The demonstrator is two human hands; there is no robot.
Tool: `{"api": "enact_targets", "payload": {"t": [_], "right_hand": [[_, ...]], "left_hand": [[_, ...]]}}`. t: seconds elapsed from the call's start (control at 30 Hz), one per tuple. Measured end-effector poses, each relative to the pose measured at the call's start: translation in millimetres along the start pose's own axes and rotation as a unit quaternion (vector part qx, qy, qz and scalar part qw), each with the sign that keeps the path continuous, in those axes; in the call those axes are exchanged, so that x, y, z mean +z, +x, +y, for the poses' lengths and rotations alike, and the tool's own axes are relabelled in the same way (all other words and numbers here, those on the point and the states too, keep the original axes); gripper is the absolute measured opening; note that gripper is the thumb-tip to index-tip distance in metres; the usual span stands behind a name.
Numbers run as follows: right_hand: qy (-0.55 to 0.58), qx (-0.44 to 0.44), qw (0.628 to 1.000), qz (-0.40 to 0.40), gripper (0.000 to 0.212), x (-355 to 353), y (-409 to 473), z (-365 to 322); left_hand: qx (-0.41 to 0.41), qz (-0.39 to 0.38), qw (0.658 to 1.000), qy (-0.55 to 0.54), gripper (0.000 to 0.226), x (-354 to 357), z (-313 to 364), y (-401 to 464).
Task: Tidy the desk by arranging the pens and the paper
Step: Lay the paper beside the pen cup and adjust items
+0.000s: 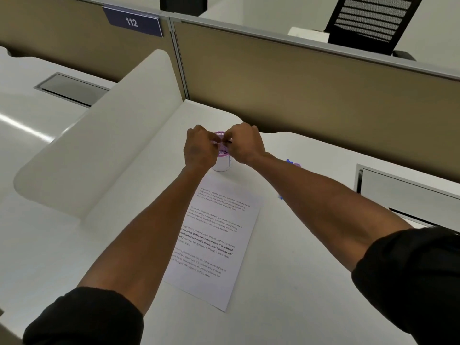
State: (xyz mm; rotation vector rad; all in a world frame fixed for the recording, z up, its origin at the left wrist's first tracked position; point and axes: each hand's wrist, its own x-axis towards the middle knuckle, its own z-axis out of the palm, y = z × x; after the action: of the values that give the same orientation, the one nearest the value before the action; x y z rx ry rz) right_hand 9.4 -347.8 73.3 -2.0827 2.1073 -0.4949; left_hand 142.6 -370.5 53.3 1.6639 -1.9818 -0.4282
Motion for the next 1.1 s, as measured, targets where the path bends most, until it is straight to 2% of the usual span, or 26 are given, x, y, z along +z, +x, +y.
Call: {"api": "enact_targets", "payload": {"t": [0.1,0.17,0.3,0.4,0.5,0.57,0.73,0.8,0.93,1.1], "right_hand": [[0.007,0.002,1.0,-0.01,0.027,-8,-5,-1],[0.061,-0.003,0.998,-0.025,0.03,-17,-14,0],[0.217,0.029,0.975,0.042,0.017,-34,-64,6],[0.304,0.039,0.951,0.038,0.015,-38,-136,22],[0.31,0.055,0.949,-0.004,0.02,-33,-221,52],[0.266,0.061,0.962,-0.023,0.036,-27,-272,73],[0.149,0.116,0.975,-0.113,0.109,-7,-371,113],[0.107,0.108,0.98,-0.131,0.13,6,-397,118],[0.057,0.089,0.986,-0.132,0.145,23,-417,120],[0.06,0.089,0.989,-0.099,0.142,26,-405,124]], "left_hand": [[0.01,0.003,1.0,-0.007,0.02,-2,-1,-3],[0.008,0.018,1.0,-0.013,0.025,-5,2,-7],[0.023,0.08,0.993,-0.089,0.023,-13,20,-35],[0.062,0.051,0.98,-0.179,0.016,-4,36,-86],[0.089,-0.022,0.968,-0.234,0.015,17,48,-159],[0.115,-0.079,0.962,-0.236,0.016,33,51,-211],[0.166,-0.164,0.964,-0.129,0.032,66,38,-308],[0.176,-0.177,0.964,-0.093,0.038,71,31,-329],[0.203,-0.186,0.96,-0.055,0.045,74,25,-347],[0.196,-0.182,0.962,-0.052,0.046,73,28,-344]]}}
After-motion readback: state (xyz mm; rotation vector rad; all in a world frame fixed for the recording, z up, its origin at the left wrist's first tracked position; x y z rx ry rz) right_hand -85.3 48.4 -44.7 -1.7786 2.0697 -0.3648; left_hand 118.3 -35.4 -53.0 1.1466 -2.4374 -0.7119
